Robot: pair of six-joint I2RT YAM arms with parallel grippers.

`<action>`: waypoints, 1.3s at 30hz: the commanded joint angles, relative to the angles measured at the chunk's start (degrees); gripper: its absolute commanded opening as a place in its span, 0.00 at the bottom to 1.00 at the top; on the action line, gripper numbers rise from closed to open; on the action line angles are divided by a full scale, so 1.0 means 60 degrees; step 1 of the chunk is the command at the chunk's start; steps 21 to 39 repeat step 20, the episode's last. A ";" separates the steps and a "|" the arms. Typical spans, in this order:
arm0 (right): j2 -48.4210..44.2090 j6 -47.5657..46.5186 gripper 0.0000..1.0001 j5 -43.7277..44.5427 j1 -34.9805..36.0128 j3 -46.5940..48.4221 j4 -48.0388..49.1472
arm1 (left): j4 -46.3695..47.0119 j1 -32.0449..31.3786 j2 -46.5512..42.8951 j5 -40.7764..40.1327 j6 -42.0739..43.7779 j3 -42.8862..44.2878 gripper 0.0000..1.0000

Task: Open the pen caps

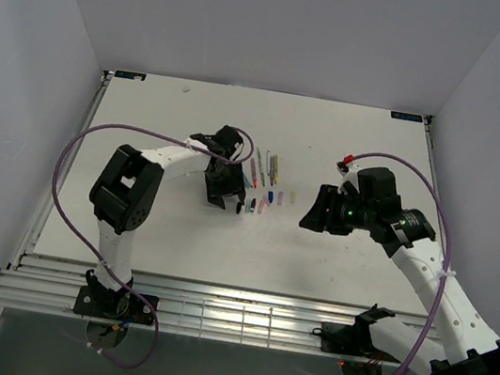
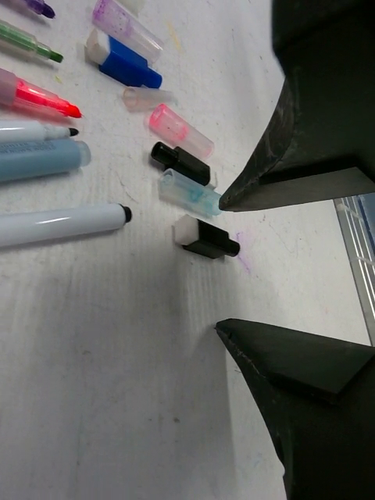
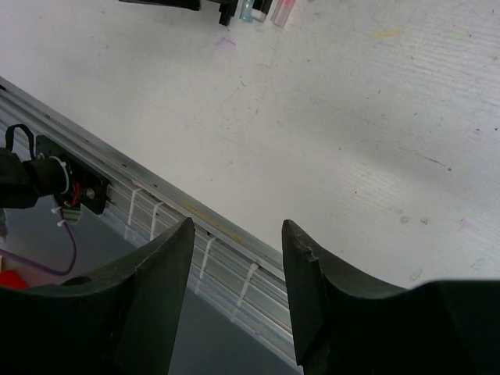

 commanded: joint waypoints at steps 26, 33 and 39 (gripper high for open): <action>-0.1256 0.0053 0.90 0.0728 -0.0041 -0.1787 -0.0860 | 0.2098 -0.0061 -0.7037 0.1879 -0.1584 -0.4456 0.98; -0.1256 0.0053 0.90 0.0728 -0.0041 -0.1787 -0.0860 | 0.2098 -0.0061 -0.7037 0.1879 -0.1584 -0.4456 0.98; -0.1256 0.0053 0.90 0.0728 -0.0041 -0.1787 -0.0860 | 0.2098 -0.0061 -0.7037 0.1879 -0.1584 -0.4456 0.98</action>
